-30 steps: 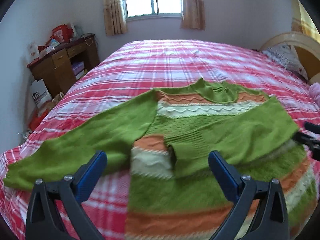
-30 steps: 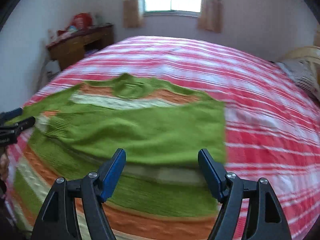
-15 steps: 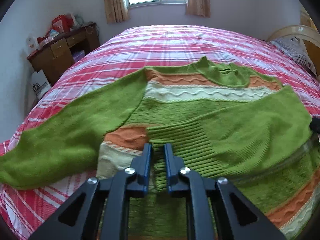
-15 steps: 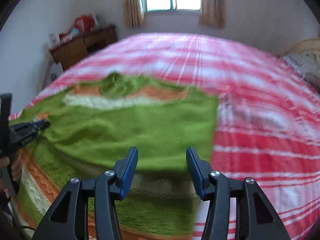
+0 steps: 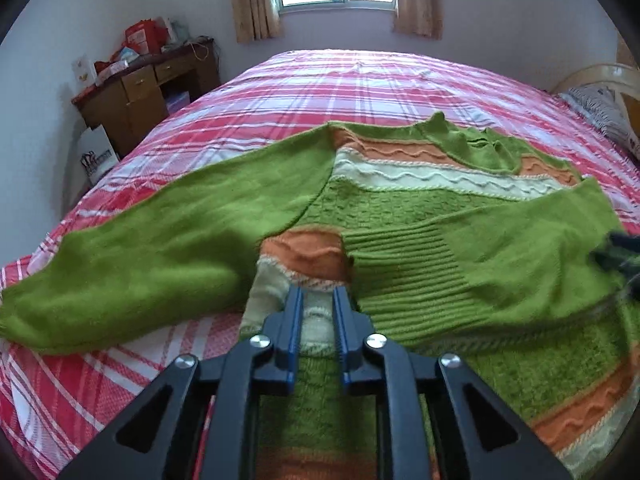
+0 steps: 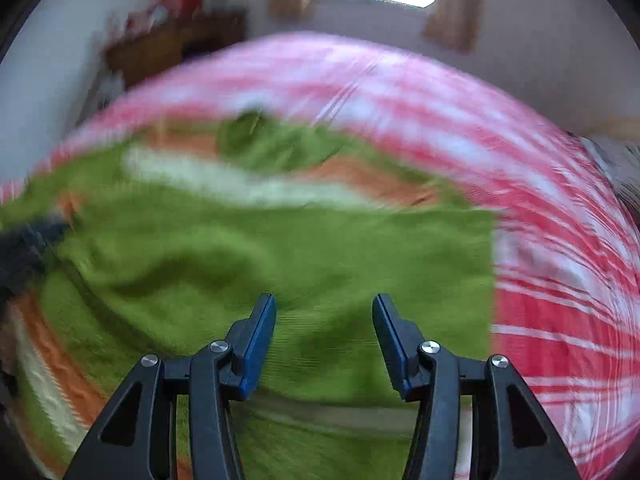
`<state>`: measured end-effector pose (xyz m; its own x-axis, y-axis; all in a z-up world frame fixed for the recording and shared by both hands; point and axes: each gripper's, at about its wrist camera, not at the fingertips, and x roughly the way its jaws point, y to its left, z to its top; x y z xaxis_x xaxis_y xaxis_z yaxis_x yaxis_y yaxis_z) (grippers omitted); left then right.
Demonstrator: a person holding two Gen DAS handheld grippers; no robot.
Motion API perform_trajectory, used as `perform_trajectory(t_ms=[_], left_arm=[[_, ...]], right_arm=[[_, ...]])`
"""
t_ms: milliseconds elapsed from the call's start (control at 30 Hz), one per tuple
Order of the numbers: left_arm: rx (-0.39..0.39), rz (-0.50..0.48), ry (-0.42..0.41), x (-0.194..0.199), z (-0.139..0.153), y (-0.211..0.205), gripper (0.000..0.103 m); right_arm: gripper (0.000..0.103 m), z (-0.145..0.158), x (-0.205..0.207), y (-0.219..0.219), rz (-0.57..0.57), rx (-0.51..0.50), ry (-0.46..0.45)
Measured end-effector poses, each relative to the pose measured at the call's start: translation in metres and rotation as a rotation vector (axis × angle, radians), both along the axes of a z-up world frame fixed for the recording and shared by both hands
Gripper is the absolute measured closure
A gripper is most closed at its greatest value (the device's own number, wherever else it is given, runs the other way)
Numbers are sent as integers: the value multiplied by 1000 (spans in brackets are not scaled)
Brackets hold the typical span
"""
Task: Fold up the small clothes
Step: 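Open the right tool to release the sleeve on the sweater body, then grasp the cuff of the other sleeve with the left tool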
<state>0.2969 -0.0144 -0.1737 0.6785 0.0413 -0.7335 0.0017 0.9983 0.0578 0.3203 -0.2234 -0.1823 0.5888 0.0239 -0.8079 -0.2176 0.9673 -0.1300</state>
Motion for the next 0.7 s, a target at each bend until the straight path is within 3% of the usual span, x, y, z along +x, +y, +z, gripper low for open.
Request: perform_trajectory(t_ms=[67,133,167,200,233,367,433,700], left_arm=[[-26,-12,-9,-9,2,6,81],[-71,-10,-17,-18,4,17,59],[-71,5,-28,-23,5,21,49],[-59,37,-39,-28,7,28,32],[-67,48,-54,-31,9,32,28],[-58,68,-78,-41,17,53,27],[-55,98,-80,-44,20,71,27],[-80,318,-70,-60,10,159,27]], right_arm=[[51,10,-2,15,15,-7,-23],[51,22,-4,27,39,53,-46],[51,27,-5,39,62,35,-62],[51,29,-4,47,74,25,-68],[51,30,-1,59,102,39,-65],[51,1,8,93,172,83,64],[51,-3,-1,109,190,44,5],[51,-6,-19,115,199,52,-62]])
